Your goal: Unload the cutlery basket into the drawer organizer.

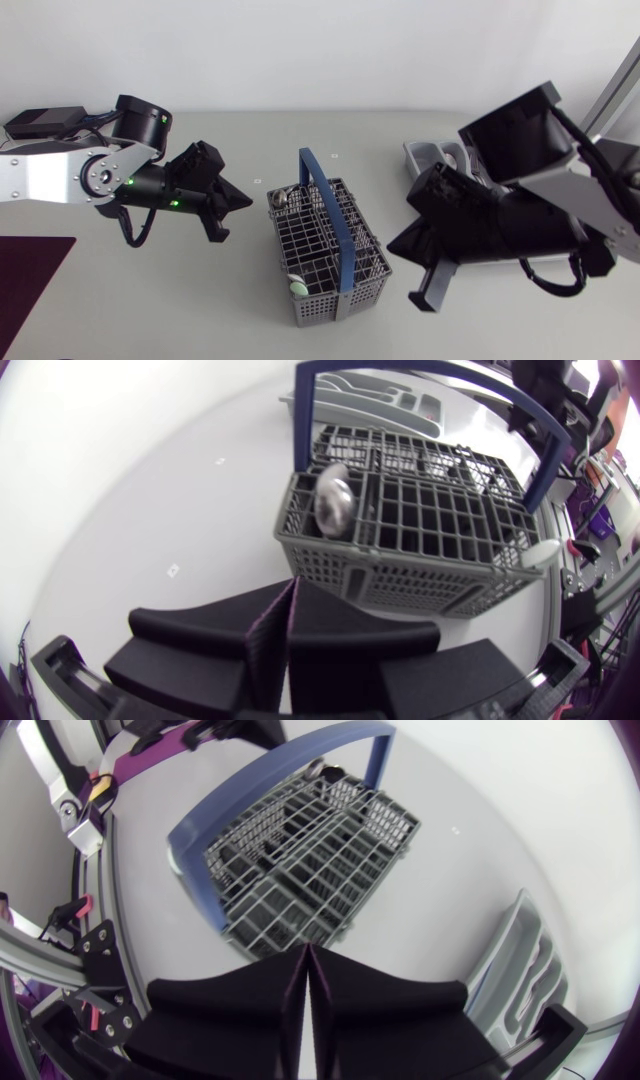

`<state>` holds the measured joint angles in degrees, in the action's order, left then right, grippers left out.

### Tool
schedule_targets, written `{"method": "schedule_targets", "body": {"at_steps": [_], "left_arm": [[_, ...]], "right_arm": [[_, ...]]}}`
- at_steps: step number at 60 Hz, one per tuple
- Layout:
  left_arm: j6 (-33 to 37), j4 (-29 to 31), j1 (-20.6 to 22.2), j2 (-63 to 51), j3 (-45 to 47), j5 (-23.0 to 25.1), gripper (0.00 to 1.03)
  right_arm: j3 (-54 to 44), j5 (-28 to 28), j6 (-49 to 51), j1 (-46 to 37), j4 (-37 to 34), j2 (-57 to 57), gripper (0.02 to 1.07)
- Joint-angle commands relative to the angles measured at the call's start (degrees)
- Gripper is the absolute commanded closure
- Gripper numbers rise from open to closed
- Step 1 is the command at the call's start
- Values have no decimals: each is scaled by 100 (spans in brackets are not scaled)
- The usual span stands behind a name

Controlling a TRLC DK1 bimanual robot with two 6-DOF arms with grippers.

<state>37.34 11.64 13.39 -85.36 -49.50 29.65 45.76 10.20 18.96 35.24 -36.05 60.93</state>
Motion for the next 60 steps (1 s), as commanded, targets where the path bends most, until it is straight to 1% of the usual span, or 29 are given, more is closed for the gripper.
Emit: {"method": "schedule_targets", "body": {"at_steps": [1,7,11,18,23,29,38,42,51,60], "left_arm": [[-394,-408,-99,-411,-262,111,81],[-702,-847,-223,-824,-552,208,81],[-834,-944,-302,-1061,-755,357,81],[-966,-971,-310,-1466,-1080,683,81],[-1001,-944,-249,-1554,-1150,894,81],[-992,-900,-135,-1598,-1150,955,81],[-966,-768,-108,-1642,-1176,1148,81],[-895,-716,-64,-1642,-1159,1192,81],[-500,-338,111,-1606,-1027,1219,81],[-315,-153,129,-1395,-834,1219,81]], "right_arm": [[-392,0,-235,220,-121,-265,101],[-700,53,-305,457,-148,-529,101],[-805,281,-305,475,-112,-617,101],[-823,395,-86,519,-16,-494,101],[-893,492,64,527,142,-301,101],[-1016,518,187,519,441,60,101],[-1043,510,319,466,784,446,101],[-1025,492,354,343,925,499,101],[-946,457,538,-132,1206,710,101],[-823,448,670,-536,1514,983,101]]}}
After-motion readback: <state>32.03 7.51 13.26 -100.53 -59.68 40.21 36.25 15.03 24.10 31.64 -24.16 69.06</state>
